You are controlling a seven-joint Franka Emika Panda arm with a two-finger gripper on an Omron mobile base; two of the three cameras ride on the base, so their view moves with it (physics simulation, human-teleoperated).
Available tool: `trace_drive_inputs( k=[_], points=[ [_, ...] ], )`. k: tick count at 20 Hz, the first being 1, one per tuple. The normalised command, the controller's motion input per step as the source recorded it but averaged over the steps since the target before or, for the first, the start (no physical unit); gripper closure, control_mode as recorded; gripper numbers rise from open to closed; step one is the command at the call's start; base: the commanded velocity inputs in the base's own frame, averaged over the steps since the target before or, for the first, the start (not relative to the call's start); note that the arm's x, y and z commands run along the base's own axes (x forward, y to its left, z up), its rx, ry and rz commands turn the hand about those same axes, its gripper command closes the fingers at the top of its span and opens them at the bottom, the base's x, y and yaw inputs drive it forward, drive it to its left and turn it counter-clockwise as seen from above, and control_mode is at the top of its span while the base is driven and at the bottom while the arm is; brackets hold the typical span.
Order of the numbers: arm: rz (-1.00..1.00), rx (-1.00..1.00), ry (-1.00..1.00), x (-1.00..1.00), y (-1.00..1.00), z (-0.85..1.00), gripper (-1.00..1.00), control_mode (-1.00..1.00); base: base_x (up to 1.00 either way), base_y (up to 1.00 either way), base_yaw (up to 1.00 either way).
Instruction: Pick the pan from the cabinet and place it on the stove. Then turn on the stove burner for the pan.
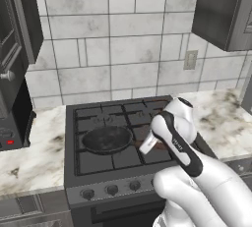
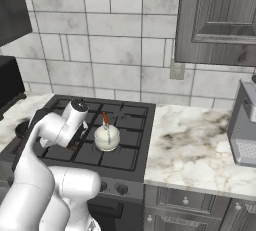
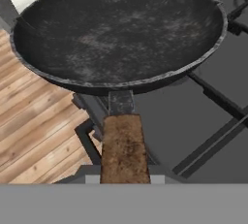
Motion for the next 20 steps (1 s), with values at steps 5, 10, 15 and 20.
trace_drive_inputs(
  k=[5,10,15,20],
  points=[
    [-0.03,-0.06,0.06,0.01,-0.02,-0.47,1.00,-1.00,0.00,0.00,0.00],
    [-0.06,-0.01,0.03,0.04,-0.11,-0.48,1.00,-1.00,0.00,0.00,0.00],
    [-0.09,-0.01,0.04,0.25,-0.04,-0.52,1.00,-1.00,0.00,0.00,0.00],
    [-0.07,-0.04,0.01,0.25,0.01,-0.53,1.00,-1.00,0.00,0.00,0.00]
  ],
)
